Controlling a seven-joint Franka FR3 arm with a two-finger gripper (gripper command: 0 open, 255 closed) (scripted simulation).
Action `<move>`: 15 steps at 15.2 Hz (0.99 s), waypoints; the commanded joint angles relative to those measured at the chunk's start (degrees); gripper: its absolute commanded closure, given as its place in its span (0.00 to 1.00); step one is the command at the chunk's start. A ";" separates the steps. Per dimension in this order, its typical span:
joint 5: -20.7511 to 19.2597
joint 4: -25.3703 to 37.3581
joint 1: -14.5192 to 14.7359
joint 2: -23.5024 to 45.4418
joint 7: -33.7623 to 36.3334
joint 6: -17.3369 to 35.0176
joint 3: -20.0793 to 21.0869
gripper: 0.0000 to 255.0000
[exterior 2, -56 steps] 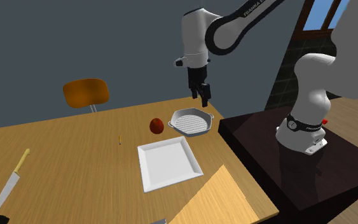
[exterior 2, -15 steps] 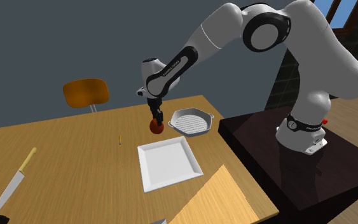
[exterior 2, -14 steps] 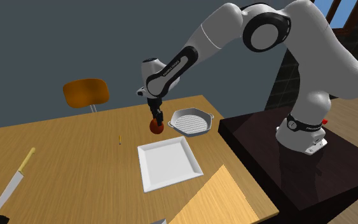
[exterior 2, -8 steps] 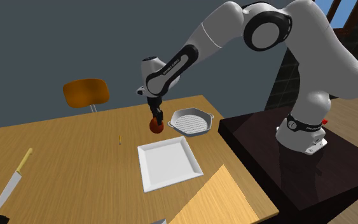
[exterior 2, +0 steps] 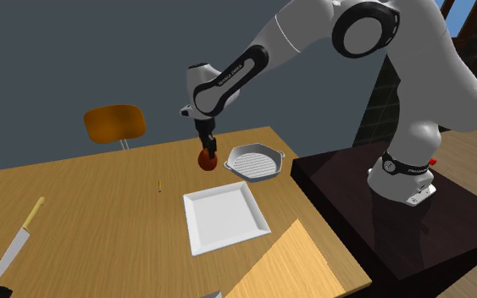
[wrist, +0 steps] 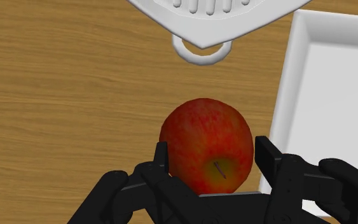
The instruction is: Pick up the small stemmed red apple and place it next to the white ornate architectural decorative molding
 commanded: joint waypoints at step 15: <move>-2.27 0.59 1.13 -7.56 1.49 -8.02 -1.75 1.00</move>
